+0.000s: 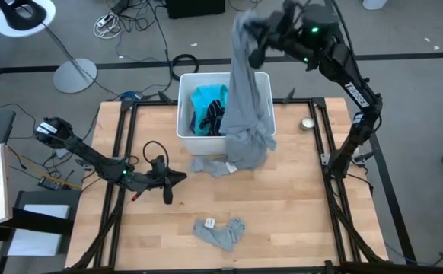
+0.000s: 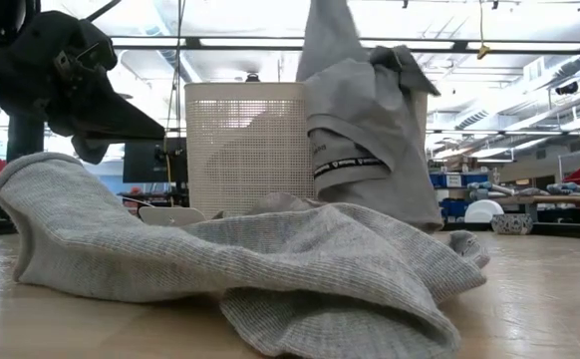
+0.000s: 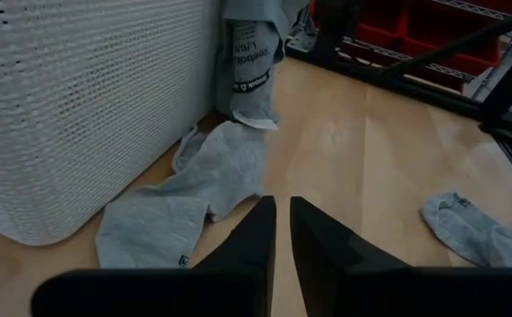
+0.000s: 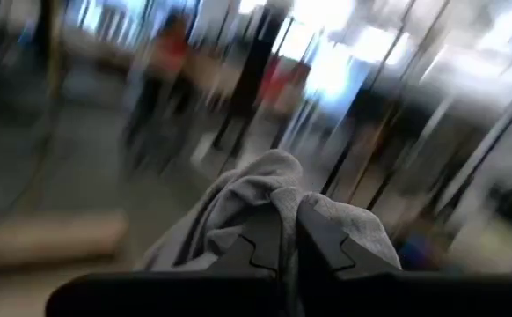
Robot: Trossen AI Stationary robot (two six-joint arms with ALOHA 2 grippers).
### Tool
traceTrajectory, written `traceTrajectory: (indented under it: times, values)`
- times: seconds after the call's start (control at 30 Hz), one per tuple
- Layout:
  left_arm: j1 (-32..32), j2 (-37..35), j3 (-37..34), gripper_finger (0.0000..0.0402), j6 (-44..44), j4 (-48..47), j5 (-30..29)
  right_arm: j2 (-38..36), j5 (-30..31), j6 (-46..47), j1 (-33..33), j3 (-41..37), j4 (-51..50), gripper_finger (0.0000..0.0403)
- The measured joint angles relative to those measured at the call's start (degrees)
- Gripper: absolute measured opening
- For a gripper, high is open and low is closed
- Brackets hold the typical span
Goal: Sort clothes
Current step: Put the gray shirt into the white bin
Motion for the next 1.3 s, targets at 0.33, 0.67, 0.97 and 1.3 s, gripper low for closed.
traceTrajectory:
  times: [0.33,0.67,0.97,1.3]
  values:
    - [-0.01,0.00,0.00,0.0041,-0.94,-0.16,0.87,0.06,-8.82,13.26,-0.17,-8.71,-41.07,0.0024]
    - [-0.04,0.02,0.02,0.0041,-3.37,1.18,2.16,0.14,-13.73,16.93,-1.10,-39.73,-19.82,0.0095]
    - [-0.04,0.02,0.02,0.0041,-2.59,3.55,3.27,0.13,-15.86,25.18,-3.50,-61.18,3.19,0.0195]
    - [-0.04,0.00,0.02,0.0041,-2.57,4.18,3.24,-1.48,-17.19,23.73,-3.54,-56.16,-0.83,0.0269]
